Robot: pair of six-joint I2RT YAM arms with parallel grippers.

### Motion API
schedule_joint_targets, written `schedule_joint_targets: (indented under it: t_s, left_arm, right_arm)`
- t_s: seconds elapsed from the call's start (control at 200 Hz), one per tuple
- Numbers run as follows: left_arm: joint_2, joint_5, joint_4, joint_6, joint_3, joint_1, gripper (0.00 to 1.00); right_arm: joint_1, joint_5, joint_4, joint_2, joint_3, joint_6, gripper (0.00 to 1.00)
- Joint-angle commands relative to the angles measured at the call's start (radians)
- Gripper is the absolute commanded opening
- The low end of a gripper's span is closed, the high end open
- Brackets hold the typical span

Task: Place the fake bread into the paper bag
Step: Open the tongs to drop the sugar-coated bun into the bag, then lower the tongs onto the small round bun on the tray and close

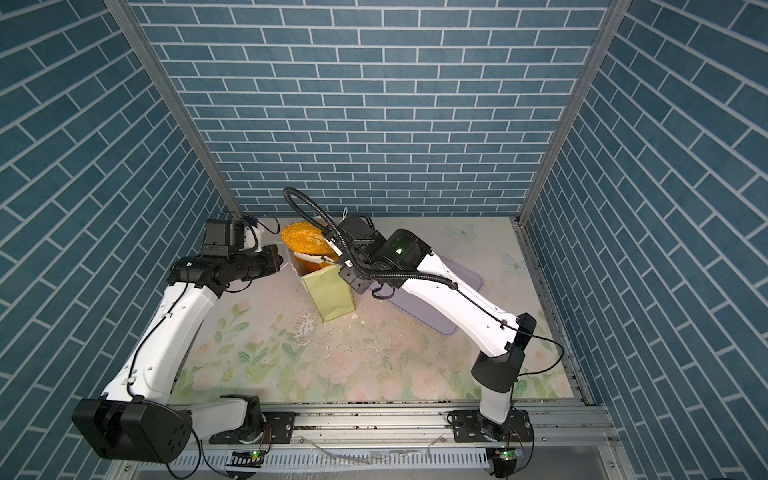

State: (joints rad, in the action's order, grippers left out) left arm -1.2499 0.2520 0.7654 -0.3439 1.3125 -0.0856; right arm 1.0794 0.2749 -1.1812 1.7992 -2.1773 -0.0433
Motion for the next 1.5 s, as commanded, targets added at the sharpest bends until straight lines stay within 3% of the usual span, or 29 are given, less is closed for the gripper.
schedule_joint_targets:
  t_s: [0.0,0.23,0.605,0.855,1.22,1.495]
  left_arm:
    - [0.017,0.002,-0.007,0.001,0.019,-0.002,0.05]
    - [0.019,0.000,-0.001,0.002,0.031,-0.003,0.05]
    - [0.023,-0.002,0.003,0.005,0.038,-0.003,0.05]
    - [0.021,-0.001,0.001,0.005,0.039,-0.003,0.05]
    - [0.017,-0.008,0.009,0.005,0.044,-0.003,0.05]
    - [0.014,-0.019,0.027,0.009,0.058,-0.003,0.05]
  right_arm:
    - [0.002,-0.006,0.066,-0.030,-0.040,0.019,0.44]
    - [0.011,-0.006,0.088,-0.041,-0.054,0.043,0.43]
    - [0.008,0.141,0.085,-0.145,-0.045,0.063,0.39]
    - [-0.083,0.208,0.033,-0.221,-0.005,0.026,0.39]
    - [-0.339,0.070,0.076,-0.334,0.259,-0.083,0.39]
    - [-0.451,-0.058,0.184,-0.267,0.417,-0.137,0.39]
